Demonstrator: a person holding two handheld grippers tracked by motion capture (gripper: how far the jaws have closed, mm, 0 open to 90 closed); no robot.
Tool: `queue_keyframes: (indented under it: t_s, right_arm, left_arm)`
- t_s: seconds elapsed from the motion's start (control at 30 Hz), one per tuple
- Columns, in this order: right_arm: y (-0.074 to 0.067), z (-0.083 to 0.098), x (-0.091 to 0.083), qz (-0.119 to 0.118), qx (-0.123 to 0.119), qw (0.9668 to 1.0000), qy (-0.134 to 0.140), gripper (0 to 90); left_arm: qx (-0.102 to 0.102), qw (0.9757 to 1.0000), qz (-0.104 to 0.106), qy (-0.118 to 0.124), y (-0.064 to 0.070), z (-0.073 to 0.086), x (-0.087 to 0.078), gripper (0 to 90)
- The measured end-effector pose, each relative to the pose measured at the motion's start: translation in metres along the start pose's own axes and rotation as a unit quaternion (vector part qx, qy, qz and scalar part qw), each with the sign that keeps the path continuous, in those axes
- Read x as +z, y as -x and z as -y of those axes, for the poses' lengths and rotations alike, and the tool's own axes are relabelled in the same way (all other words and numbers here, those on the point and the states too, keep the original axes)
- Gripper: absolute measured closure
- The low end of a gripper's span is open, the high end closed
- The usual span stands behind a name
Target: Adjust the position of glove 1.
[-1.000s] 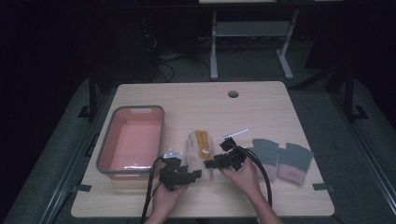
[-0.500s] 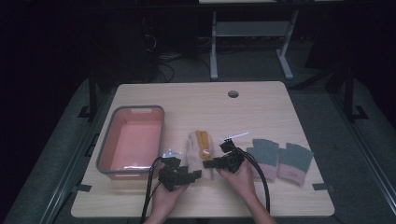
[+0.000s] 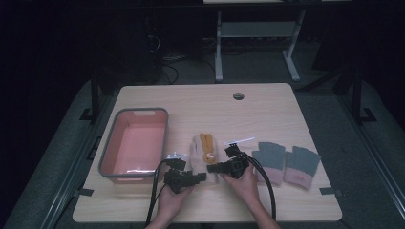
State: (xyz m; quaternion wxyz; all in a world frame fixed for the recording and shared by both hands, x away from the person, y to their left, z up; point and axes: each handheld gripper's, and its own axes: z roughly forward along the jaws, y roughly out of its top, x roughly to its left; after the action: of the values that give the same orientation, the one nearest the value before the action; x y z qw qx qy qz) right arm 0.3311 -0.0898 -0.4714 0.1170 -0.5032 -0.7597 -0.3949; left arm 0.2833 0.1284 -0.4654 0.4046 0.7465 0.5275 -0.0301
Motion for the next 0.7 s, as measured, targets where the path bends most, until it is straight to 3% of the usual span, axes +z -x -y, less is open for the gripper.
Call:
queue_keyframes:
  t_s: [0.2, 0.53, 0.7]
  right_arm:
    - [0.0043, 0.001, 0.0001, -0.019, 0.018, 0.9997, 0.004, 71.6]
    - [0.0078, -0.0017, -0.0035, -0.034, 0.02, 0.9992, 0.004, 78.3]
    - [0.0078, -0.0022, -0.0092, -0.043, 0.023, 0.9988, 0.006, 80.1]
  left_arm:
    - [-0.009, 0.9999, 0.01, -0.001, -0.0005, -0.0033, 0.0027, 58.3]
    - [-0.019, 0.9993, 0.03, 0.014, -0.0027, -0.0045, 0.0023, 64.7]
    - [-0.013, 0.9991, 0.037, 0.015, -0.0025, -0.0063, 0.0008, 66.0]
